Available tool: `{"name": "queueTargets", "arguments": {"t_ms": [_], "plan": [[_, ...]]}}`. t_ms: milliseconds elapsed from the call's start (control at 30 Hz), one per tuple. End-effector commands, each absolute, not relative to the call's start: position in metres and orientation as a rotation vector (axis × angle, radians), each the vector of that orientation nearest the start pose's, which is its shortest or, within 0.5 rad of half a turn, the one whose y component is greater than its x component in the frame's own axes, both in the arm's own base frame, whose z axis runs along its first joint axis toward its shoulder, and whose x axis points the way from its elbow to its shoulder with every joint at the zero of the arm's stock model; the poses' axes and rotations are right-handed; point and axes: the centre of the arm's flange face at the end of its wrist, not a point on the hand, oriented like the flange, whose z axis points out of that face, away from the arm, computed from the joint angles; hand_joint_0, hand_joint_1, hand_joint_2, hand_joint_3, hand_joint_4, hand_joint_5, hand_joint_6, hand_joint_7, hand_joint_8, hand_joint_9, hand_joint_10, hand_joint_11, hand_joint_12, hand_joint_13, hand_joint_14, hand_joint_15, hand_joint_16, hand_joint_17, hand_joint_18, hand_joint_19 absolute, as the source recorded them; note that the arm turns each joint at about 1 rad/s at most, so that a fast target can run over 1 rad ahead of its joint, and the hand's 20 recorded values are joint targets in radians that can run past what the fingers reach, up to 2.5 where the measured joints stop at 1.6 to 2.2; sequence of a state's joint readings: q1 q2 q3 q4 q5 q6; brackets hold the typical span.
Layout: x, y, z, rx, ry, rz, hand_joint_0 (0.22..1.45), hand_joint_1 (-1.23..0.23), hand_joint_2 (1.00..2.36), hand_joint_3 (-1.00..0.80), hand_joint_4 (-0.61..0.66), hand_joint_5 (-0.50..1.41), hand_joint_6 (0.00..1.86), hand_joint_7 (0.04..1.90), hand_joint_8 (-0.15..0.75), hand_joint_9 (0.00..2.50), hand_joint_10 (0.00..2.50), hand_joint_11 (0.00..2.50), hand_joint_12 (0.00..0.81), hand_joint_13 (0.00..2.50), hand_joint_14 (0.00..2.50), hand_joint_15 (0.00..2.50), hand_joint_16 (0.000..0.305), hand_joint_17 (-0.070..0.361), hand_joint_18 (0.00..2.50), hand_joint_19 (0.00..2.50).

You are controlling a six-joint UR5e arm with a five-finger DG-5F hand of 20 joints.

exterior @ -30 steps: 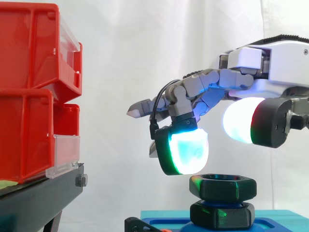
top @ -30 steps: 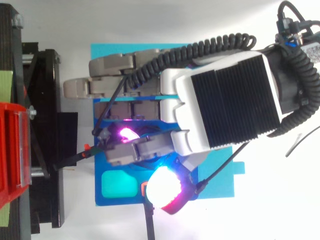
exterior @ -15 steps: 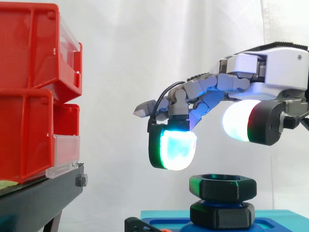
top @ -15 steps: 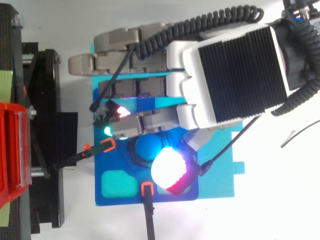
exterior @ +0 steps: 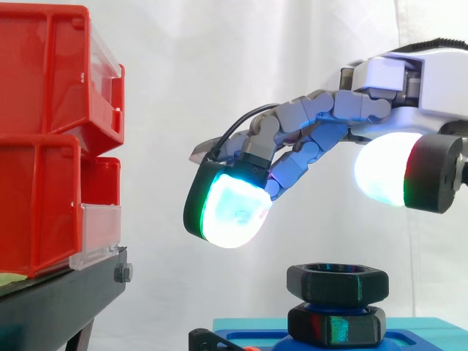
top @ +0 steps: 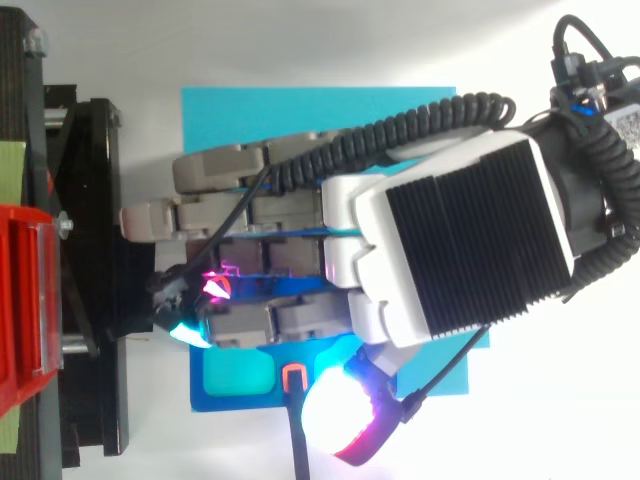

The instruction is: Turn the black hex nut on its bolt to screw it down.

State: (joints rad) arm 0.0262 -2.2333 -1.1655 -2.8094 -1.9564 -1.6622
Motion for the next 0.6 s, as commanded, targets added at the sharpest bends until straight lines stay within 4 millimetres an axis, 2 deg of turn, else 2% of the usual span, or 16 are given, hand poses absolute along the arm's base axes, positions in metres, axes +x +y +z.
{"name": "queueTargets", "arguments": {"t_ms": [0,33,167,400,567], "plan": [[0.745,-0.072,0.296,-0.399,1.464,0.243,0.53,-0.24,1.00,-0.50,0.21,-0.10,0.50,0.73,0.249,0.72,0.00,0.00,0.342,0.33,0.00,0.00,0.047,0.106,0.35,0.30],[0.745,-0.072,0.296,-0.399,1.464,0.243,0.53,-0.24,1.00,-0.50,0.21,-0.10,0.50,0.73,0.247,0.71,0.00,0.00,0.342,0.32,0.00,0.00,0.047,0.106,0.35,0.30],[0.750,-0.070,0.272,-0.394,1.490,0.263,0.53,-0.24,1.00,-0.50,0.20,-0.11,0.50,0.73,0.246,0.69,0.00,0.00,0.342,0.31,0.00,0.00,0.047,0.106,0.34,0.30],[0.751,-0.068,0.273,-0.383,1.486,0.276,0.53,-0.24,1.00,-0.50,0.18,-0.09,0.50,0.87,0.251,0.68,0.00,0.00,0.341,0.30,0.00,0.00,0.047,0.106,0.34,0.30],[0.752,-0.066,0.273,-0.384,1.474,0.273,0.53,-0.24,1.00,-0.50,0.13,-0.08,0.50,1.00,0.257,0.70,0.00,0.00,0.340,0.31,0.00,0.00,0.047,0.106,0.34,0.30]]}}
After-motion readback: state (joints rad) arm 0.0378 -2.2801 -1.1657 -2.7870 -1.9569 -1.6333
